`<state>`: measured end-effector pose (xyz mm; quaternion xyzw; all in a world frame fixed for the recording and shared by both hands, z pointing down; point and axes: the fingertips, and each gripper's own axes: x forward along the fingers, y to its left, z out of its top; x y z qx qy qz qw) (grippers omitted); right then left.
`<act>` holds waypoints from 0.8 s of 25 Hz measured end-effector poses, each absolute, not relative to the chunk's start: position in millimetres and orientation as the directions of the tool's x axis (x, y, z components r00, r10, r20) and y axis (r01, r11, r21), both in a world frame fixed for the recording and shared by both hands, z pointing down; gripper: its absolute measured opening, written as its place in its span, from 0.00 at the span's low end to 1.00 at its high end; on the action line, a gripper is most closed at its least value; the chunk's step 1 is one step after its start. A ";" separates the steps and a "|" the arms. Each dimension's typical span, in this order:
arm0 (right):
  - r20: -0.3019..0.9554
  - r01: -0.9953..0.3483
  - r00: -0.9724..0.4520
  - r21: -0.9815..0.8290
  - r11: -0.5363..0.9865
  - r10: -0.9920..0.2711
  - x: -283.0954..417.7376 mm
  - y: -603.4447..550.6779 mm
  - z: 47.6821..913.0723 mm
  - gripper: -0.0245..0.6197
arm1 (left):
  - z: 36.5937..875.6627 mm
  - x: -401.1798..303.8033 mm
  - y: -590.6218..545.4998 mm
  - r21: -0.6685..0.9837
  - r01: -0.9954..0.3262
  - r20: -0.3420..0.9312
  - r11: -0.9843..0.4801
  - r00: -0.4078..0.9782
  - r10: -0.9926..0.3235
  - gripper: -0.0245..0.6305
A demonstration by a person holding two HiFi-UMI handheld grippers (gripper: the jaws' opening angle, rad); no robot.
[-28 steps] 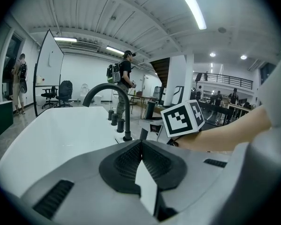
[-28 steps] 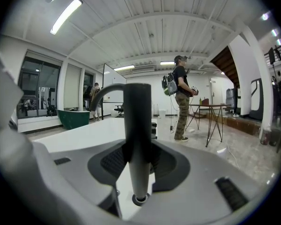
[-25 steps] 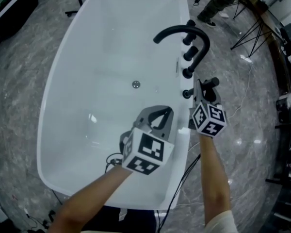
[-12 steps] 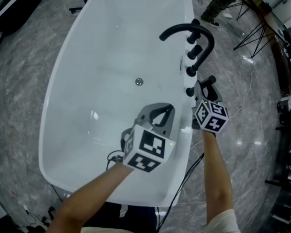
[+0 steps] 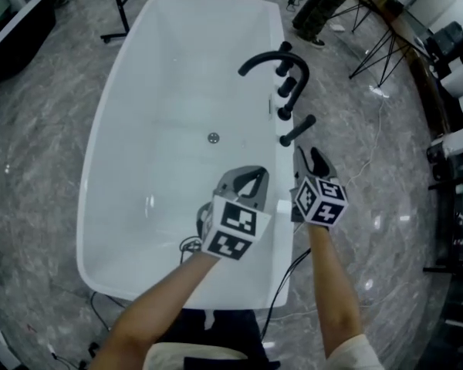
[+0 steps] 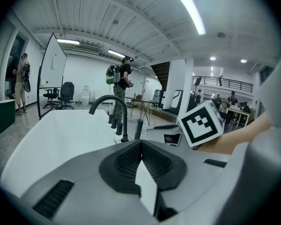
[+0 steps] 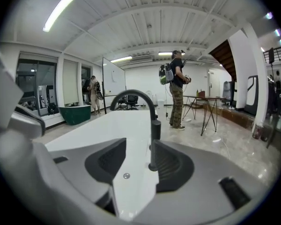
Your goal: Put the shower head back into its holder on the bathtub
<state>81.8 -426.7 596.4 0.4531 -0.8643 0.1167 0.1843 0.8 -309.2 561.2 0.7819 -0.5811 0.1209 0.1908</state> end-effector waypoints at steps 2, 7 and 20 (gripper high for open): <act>0.414 -0.824 -0.528 -0.036 0.566 -0.742 82.2 -391.5 573.9 0.29 | 547.2 7.0 -292.8 0.167 -0.950 0.396 -0.264 0.310 -0.865 0.06; 0.326 -0.827 -0.542 -0.042 0.561 -0.775 76.8 -306.7 506.8 0.21 | 509.6 12.3 -244.5 0.157 -0.939 0.357 -0.307 0.344 -0.869 0.06; 0.183 -0.834 -0.551 -0.081 0.546 -0.814 104.9 -120.6 418.4 0.05 | 445.6 43.3 -104.2 0.142 -0.930 0.271 -0.338 0.365 -0.891 0.06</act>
